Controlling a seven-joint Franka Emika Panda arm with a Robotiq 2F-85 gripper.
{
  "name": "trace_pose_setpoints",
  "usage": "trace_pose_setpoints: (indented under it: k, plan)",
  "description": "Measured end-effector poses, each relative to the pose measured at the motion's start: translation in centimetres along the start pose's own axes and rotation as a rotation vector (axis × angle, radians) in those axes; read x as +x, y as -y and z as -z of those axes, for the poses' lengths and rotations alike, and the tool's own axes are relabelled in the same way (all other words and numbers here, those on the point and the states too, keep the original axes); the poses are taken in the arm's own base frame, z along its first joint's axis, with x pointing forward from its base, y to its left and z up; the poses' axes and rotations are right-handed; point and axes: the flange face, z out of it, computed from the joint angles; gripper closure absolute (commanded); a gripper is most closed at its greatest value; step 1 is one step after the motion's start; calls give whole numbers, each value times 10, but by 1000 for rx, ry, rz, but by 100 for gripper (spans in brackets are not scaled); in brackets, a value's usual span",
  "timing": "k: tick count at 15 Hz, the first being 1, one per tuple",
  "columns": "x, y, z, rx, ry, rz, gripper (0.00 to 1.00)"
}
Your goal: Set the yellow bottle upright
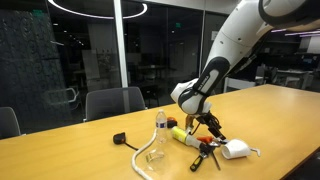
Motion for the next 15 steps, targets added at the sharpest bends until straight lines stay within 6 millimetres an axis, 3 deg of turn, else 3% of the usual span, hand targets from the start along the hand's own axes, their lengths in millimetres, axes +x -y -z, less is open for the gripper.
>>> trace_pose_setpoints:
  k: [8,11,15]
  plan:
    - [38,14,43,-222,316,-200,0]
    - [34,15,48,-298,450,-270,0]
    - [14,7,41,-373,632,-373,0]
